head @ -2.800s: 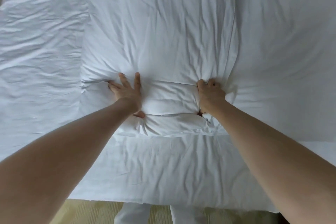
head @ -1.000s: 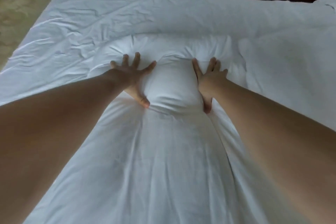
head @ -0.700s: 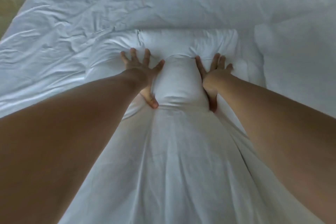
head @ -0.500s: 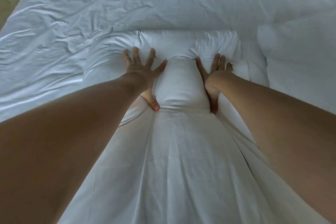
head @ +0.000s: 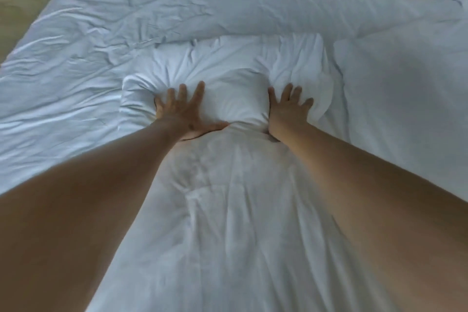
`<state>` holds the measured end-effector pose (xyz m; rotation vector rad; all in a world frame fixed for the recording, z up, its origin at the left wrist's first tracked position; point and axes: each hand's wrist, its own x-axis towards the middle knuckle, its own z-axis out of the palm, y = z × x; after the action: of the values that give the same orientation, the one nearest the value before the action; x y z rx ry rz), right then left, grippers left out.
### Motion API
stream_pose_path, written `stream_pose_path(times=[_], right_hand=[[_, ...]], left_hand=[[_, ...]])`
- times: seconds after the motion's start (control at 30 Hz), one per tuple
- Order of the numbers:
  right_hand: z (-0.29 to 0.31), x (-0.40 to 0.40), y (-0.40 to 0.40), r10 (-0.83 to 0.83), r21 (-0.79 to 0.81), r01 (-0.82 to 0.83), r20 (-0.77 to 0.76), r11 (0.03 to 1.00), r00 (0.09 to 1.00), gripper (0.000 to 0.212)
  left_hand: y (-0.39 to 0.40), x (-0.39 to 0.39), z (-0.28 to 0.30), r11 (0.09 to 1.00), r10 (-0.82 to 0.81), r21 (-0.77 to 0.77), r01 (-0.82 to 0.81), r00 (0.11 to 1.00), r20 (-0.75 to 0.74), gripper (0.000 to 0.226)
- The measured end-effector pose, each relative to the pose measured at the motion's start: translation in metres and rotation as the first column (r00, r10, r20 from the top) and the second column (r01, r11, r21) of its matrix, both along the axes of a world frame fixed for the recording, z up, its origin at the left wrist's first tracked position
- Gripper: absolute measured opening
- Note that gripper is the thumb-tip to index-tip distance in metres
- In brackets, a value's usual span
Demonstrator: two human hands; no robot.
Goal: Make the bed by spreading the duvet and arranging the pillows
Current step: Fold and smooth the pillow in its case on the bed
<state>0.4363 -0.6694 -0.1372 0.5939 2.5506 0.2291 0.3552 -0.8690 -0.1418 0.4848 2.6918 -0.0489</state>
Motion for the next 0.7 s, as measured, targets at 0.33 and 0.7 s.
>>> stream_pose_path(times=[0.33, 0.7], right_hand=[[0.036, 0.135, -0.017, -0.066, -0.199, 0.061, -0.02, 0.978, 0.998, 0.053], [0.037, 0.315, -0.074, -0.12, -0.248, 0.099, -0.069, 0.964, 0.99, 0.1]], left_hand=[[-0.066, 0.114, 0.054, 0.993, 0.052, -0.111, -0.029, 0.976, 0.212, 0.128], [-0.111, 0.312, 0.038, 0.982, 0.147, -0.132, -0.134, 0.985, 0.094, 0.133]])
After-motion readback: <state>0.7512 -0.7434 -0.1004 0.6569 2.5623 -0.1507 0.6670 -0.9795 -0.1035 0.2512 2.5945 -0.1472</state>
